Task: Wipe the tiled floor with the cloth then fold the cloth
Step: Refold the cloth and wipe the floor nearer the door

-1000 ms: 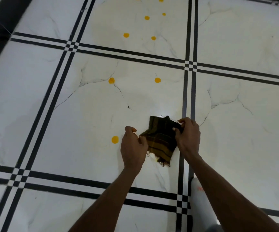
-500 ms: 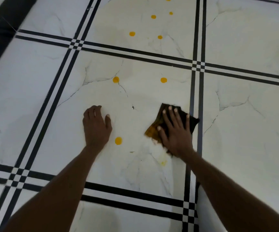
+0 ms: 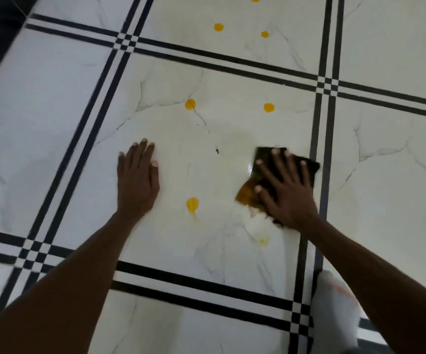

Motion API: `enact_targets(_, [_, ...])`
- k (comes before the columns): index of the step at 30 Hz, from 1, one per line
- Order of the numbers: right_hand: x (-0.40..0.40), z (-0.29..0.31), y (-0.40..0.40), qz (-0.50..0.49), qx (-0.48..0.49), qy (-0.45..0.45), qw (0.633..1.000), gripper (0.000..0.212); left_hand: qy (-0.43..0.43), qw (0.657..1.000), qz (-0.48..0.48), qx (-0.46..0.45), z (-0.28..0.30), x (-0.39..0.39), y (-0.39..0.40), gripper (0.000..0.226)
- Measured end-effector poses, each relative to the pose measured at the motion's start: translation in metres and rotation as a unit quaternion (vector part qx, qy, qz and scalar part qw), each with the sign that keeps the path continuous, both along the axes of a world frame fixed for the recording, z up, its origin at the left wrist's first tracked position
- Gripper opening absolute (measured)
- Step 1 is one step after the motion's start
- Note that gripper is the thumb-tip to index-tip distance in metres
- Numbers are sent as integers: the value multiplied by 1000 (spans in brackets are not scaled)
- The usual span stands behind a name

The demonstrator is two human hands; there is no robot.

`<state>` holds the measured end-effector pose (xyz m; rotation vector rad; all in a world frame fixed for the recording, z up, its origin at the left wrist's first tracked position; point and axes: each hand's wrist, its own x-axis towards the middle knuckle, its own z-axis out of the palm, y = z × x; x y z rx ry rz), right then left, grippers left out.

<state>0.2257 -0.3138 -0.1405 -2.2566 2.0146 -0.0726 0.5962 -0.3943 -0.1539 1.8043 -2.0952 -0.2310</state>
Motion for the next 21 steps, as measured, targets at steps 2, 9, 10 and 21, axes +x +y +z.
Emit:
enact_targets(2, [3,5,31,-106,6,-11,994,67,-20,1000,-6,-2,-3,3,3,52])
enact_targets(9, [141,6,60,63,16,-70,995,67,-13,1000,16,-1,-3,1,6,51])
enact_targets(10, [135,3,33,74,7,-67,995,66,-14,1000,17,-5,-4,2,7,51])
enact_targets(21, [149,-6,-90,-47,-24,-23,998,64,-59,989,133,-23,-10,-4,12,53])
